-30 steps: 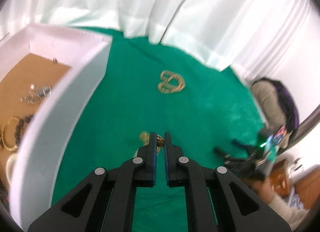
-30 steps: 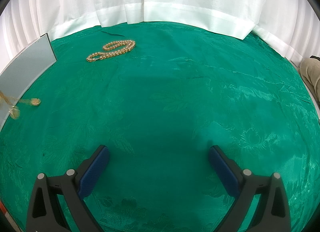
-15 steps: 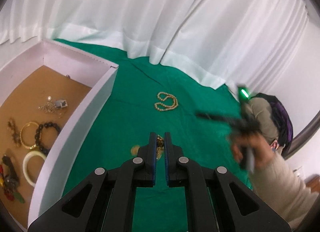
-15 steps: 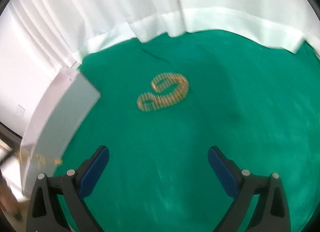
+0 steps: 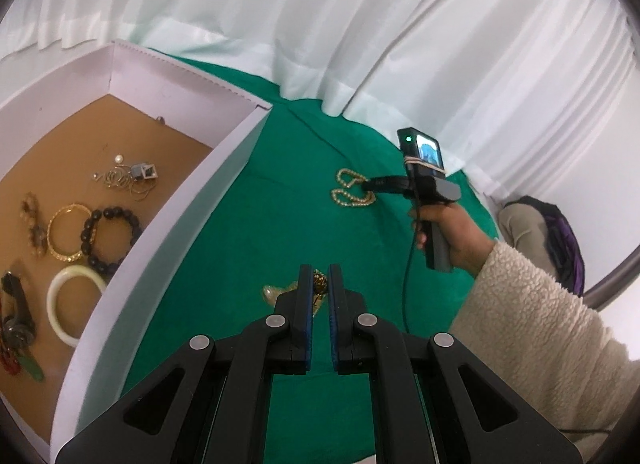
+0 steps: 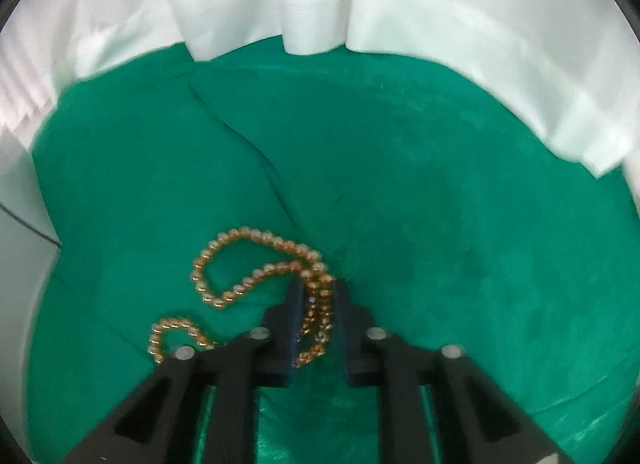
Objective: Organize jewelry
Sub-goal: 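Grasp the gold bead necklace with the right tool while the left tool holds the pendant chain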
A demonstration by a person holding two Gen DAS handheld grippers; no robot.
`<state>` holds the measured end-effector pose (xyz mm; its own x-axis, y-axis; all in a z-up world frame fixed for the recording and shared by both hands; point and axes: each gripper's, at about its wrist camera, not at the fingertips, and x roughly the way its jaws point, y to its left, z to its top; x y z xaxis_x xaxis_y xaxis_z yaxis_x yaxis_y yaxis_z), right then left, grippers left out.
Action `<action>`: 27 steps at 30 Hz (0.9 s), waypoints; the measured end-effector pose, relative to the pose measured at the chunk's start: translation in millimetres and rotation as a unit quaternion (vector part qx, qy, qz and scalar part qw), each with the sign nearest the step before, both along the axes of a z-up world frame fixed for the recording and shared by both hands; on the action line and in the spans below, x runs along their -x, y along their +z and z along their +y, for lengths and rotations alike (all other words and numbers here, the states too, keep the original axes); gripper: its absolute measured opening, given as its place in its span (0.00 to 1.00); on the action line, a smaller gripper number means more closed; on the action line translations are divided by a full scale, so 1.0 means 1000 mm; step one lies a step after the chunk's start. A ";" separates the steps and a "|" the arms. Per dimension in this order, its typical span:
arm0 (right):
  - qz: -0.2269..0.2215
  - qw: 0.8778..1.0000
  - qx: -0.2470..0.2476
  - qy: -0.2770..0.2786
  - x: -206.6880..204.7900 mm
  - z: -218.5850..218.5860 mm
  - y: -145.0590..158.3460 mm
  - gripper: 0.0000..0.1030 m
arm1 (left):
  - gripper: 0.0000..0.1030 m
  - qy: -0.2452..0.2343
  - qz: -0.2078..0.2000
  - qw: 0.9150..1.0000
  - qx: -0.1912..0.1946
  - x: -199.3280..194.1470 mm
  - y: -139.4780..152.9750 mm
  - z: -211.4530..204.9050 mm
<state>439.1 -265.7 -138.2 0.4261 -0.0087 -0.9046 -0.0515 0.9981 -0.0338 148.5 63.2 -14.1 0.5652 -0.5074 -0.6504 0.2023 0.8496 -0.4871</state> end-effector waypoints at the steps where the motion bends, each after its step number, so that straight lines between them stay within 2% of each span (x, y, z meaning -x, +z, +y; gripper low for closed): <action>1: -0.002 1.000 -0.010 -0.002 0.002 -0.003 0.002 0.14 | 0.05 -0.001 -0.001 1.000 0.001 0.001 0.001 0.000; 3: -0.018 0.999 -0.027 -0.005 0.007 -0.008 0.013 0.14 | 0.05 -0.002 -0.006 1.000 0.001 0.003 0.006 0.002; 7: -0.070 0.995 -0.065 0.005 0.034 -0.016 0.056 0.12 | 0.05 -0.004 -0.015 1.000 0.005 0.008 0.022 0.004; 8: -0.083 0.994 -0.072 0.011 0.042 -0.017 0.071 0.00 | 0.05 -0.005 -0.015 1.000 0.008 0.008 0.025 0.005; 11: -0.114 0.989 -0.085 0.032 0.060 -0.017 0.107 0.00 | 0.05 -0.005 -0.020 1.000 0.015 0.011 0.037 0.007; 15: -0.125 0.987 -0.088 0.058 0.072 -0.010 0.133 0.00 | 0.05 -0.001 -0.036 0.999 0.009 0.017 0.053 0.008; 16: -0.115 0.988 -0.084 0.063 0.070 -0.007 0.131 0.01 | 0.05 0.000 -0.037 0.999 0.010 0.019 0.055 0.009; 18: -0.067 0.993 -0.070 0.074 0.066 -0.001 0.114 0.01 | 0.05 0.001 -0.041 0.999 0.013 0.022 0.058 0.011; 19: -0.051 0.994 -0.062 0.070 0.057 0.000 0.101 0.06 | 0.05 0.002 -0.042 0.999 0.013 0.023 0.058 0.012; 20: -0.038 0.996 -0.056 0.066 0.053 -0.003 0.084 0.14 | 0.05 0.002 -0.042 0.999 0.013 0.024 0.058 0.012; 21: -0.028 0.996 -0.056 0.066 0.051 -0.003 0.072 0.32 | 0.05 0.001 -0.040 0.999 0.012 0.025 0.057 0.013; 22: -0.016 0.995 -0.059 0.075 0.048 -0.003 0.052 0.39 | 0.05 0.000 -0.039 0.999 0.010 0.026 0.056 0.013; 27: 0.003 0.992 -0.007 0.123 0.046 0.006 -0.003 0.41 | 0.05 0.003 -0.029 1.000 0.001 0.027 0.050 0.018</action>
<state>393.5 -259.8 -140.8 0.4078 0.1075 -0.9067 -0.2931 0.9559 -0.0185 121.6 80.9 35.6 0.6052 -0.5051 -0.6153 0.2258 0.8501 -0.4758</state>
